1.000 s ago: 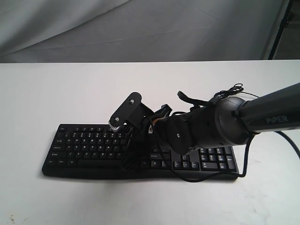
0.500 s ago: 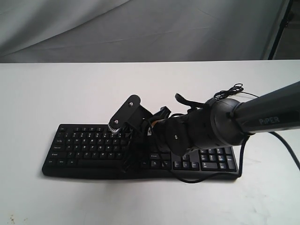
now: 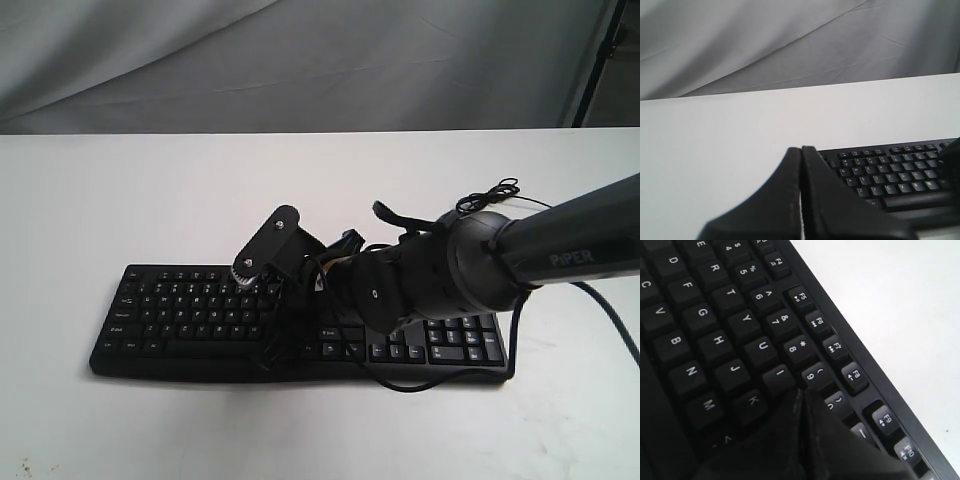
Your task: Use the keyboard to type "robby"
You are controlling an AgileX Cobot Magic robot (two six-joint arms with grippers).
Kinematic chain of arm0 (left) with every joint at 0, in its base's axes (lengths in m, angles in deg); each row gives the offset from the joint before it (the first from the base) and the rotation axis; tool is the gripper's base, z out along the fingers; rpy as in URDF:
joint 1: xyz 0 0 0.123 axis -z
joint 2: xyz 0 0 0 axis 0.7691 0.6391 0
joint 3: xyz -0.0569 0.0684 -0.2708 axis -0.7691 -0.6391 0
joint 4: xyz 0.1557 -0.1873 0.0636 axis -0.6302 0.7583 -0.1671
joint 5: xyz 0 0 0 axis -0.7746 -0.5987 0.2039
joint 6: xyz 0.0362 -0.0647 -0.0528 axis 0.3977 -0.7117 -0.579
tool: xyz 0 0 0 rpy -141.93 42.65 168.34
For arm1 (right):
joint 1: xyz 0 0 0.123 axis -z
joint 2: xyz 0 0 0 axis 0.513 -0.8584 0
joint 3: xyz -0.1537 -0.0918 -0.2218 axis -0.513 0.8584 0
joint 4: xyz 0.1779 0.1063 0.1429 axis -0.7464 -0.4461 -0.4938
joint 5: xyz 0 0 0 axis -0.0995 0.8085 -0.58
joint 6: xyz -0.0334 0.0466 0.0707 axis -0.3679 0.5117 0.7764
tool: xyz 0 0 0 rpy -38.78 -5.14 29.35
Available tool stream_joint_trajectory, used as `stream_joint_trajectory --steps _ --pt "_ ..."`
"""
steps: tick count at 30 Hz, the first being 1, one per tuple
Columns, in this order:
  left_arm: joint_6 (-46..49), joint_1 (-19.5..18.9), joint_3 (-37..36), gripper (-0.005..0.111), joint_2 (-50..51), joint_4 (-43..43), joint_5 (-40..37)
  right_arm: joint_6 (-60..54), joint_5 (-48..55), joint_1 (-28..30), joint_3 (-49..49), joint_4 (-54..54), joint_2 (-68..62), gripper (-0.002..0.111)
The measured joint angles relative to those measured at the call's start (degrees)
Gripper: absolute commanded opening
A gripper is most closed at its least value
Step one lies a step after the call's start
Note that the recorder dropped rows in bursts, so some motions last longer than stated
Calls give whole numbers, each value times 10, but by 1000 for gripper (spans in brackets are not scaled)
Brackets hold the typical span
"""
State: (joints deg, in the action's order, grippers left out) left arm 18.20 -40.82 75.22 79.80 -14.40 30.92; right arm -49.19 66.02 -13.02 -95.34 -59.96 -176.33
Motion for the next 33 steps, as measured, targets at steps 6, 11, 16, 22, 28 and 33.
stream_joint_trajectory --steps 6,11,16,22,28,33 --pt "0 0 0 0 0 0 0 0 0 0 0 0 0 0" --pt "0 0 0 0 0 0 0 0 -17 0 0 0 0 0" --pt "0 0 0 0 0 0 0 0 -21 0 -5 0 5 0" --pt "0 0 0 0 0 0 0 -1 -8 0 -11 4 40 0" --pt "0 0 0 0 0 0 0 -1 43 -28 -60 19 44 0" --pt "0 0 0 0 0 0 0 -2 56 -56 -67 22 43 0"
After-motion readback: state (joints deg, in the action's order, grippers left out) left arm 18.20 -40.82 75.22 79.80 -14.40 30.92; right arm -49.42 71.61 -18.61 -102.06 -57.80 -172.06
